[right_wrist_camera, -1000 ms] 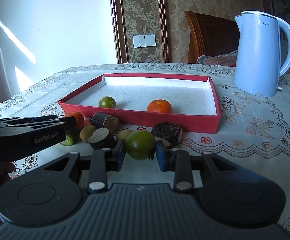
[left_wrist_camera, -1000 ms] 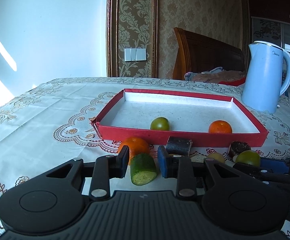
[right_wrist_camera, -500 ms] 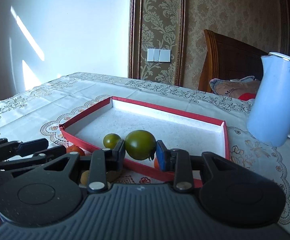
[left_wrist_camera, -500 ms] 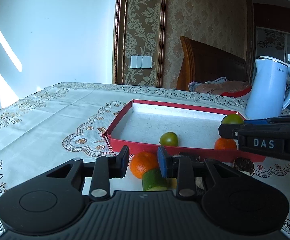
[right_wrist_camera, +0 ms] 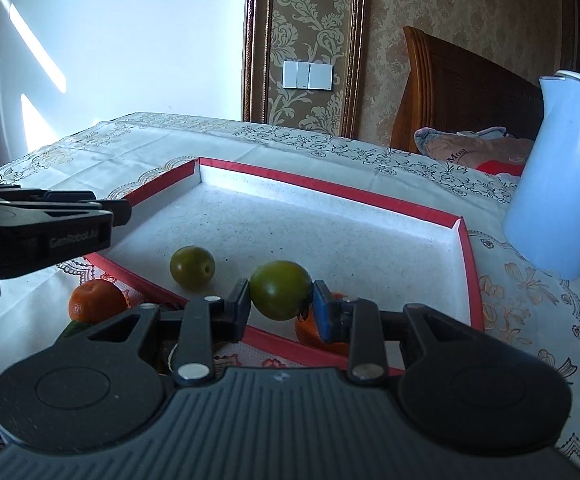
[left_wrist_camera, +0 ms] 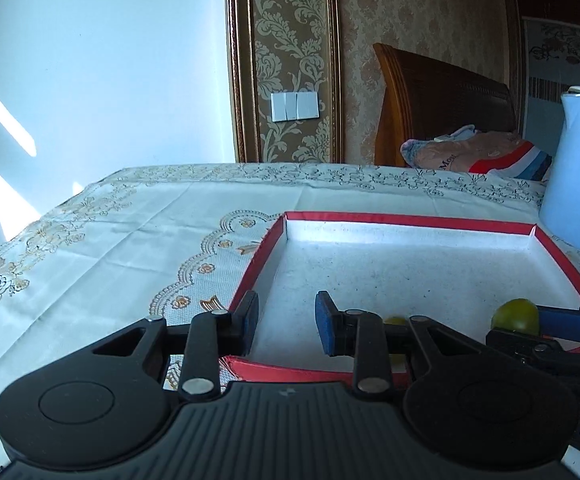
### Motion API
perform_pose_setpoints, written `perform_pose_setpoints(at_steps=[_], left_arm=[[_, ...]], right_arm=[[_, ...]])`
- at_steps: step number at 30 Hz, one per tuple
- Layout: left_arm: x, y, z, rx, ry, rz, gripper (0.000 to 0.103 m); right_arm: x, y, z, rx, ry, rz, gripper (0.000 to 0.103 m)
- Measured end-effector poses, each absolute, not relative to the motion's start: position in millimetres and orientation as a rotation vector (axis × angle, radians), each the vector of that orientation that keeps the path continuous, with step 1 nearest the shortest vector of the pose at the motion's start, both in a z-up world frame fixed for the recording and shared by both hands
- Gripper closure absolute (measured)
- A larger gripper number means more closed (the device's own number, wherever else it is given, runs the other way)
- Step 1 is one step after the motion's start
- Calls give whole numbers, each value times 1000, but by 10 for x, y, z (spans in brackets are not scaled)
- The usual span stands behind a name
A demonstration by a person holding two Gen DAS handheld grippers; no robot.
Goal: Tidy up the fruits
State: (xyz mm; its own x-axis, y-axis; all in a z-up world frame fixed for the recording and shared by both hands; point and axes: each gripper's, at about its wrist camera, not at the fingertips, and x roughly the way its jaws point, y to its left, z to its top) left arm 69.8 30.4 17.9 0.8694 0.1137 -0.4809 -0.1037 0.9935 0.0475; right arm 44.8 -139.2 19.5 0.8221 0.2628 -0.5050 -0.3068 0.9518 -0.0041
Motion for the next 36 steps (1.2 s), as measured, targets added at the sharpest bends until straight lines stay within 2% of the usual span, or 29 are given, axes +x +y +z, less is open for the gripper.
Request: perform_pose_setpoints(at_steps=[19, 26, 34, 36], left_arm=[[874, 338, -38, -1, 573, 116, 72], [863, 299, -47, 6, 568, 92, 50], [858, 291, -55, 13, 566, 89, 49], [847, 303, -48, 3, 563, 86, 49]], right_arm=[[482, -1351, 159, -85, 498, 301, 72], [487, -1321, 141, -100, 475, 281, 72], [482, -1313, 125, -99, 473, 288, 72], [473, -1331, 131, -85, 471, 292, 62]])
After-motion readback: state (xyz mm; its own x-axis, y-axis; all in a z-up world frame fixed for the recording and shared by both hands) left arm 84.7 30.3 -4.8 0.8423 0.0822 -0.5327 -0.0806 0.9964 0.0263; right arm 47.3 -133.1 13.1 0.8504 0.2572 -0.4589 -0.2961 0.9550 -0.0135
